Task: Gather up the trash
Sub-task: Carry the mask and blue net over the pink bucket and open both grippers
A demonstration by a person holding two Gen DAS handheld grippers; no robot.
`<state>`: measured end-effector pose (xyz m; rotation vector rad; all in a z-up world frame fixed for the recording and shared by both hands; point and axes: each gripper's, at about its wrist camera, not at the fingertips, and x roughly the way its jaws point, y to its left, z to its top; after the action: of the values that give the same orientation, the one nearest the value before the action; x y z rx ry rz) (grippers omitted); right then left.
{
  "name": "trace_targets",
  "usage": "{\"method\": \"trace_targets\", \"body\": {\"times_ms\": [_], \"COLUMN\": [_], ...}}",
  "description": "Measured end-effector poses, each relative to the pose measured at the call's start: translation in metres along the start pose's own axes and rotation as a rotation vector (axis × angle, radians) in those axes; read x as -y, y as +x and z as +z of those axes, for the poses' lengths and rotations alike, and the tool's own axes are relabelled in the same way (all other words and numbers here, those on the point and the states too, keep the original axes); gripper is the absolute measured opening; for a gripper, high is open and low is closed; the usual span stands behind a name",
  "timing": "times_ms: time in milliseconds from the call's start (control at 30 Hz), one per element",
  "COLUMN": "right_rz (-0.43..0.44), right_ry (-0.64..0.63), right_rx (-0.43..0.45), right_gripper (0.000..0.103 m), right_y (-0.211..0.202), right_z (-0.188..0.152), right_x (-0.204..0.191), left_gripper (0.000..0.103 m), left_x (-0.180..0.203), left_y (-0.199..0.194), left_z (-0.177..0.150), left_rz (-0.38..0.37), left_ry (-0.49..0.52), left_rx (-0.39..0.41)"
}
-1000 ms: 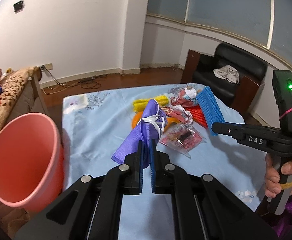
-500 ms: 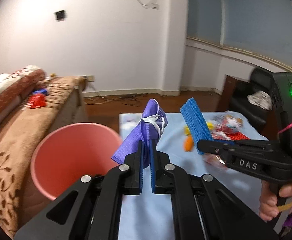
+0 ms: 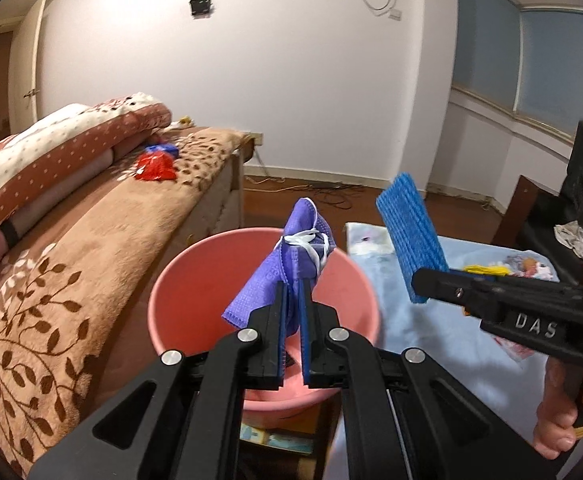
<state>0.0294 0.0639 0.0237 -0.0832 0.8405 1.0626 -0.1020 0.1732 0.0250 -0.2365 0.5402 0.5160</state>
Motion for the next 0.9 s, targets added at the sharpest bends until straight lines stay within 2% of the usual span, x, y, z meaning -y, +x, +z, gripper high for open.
{"method": "trace_targets", "body": {"times_ms": [400, 900], "right_rz": [0.003, -0.030], "right_ry": [-0.009, -0.025], "right_rx": [-0.086, -0.134], "right_gripper": [0.009, 0.009], "right_y": [0.055, 0.088], "right_z": [0.001, 0.004], "right_x": [-0.013, -0.016], "left_gripper": [0.005, 0.005], "left_x": [-0.022, -0.037], "left_y": [0.028, 0.044], "left_z": [-0.013, -0.016], "left_rz": [0.066, 0.070], "left_ry": [-0.038, -0.050], "left_rx": [-0.082, -0.114]}}
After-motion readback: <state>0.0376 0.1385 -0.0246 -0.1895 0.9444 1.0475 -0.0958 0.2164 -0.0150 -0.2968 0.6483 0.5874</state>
